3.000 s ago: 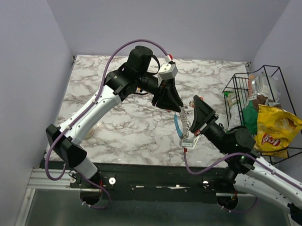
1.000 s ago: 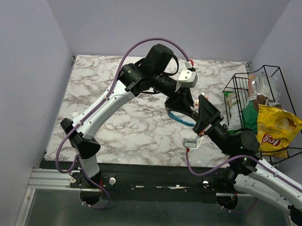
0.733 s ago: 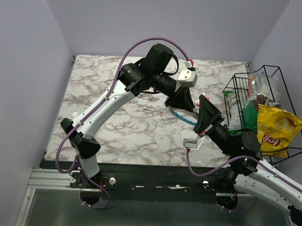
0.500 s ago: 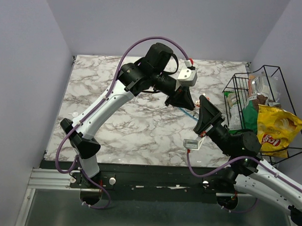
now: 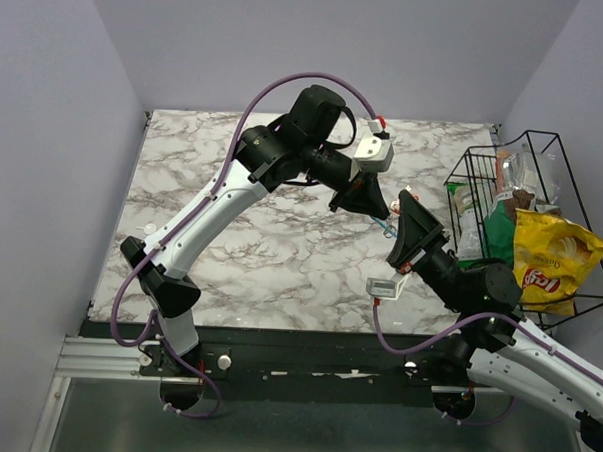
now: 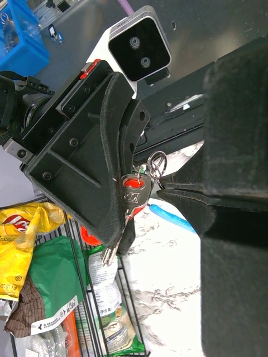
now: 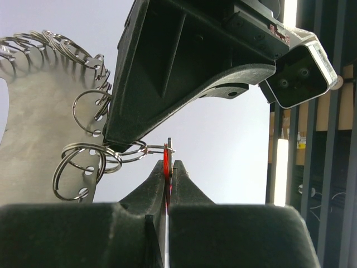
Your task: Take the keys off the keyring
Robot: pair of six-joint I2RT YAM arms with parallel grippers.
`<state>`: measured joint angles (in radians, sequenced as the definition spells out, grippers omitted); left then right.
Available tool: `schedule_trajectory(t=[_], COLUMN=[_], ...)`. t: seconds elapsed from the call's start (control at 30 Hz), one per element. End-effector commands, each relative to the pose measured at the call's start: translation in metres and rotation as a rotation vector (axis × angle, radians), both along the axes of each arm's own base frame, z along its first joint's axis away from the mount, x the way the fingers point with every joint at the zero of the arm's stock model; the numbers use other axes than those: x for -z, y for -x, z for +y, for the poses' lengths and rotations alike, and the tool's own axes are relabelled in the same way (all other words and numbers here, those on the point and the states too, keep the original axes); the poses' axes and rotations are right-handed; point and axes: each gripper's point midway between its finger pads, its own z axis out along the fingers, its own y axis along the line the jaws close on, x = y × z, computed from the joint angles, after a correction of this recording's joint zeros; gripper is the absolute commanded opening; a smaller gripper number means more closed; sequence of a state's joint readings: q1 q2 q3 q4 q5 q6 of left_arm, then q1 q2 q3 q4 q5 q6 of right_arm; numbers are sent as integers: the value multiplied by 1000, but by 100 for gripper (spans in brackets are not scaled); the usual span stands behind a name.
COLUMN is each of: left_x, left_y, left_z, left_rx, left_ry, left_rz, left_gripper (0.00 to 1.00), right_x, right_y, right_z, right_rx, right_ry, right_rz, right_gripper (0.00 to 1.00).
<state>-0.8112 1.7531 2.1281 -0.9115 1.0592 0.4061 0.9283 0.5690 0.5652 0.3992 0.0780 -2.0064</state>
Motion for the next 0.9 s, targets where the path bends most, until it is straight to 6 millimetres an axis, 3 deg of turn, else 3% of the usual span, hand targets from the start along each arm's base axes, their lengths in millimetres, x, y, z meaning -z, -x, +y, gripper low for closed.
schedule_trajectory(t=[0.0,0.43,0.87], left_x=[-17,-27,-37], left_y=[11,-13,-16], left_z=[8,15,22], left_rx=[33,-70,-72], left_ry=[40,57,79], left_rz=[45,155,279], left_gripper=[0,0,0], right_x=[-32,-25,29], right_y=[13,13,16], right_z=[-17,-16,1], right_rx=[281,287,201], right_ry=[262,300,475], right_rz=[-350,-353,-331], right_gripper=[1,1,1])
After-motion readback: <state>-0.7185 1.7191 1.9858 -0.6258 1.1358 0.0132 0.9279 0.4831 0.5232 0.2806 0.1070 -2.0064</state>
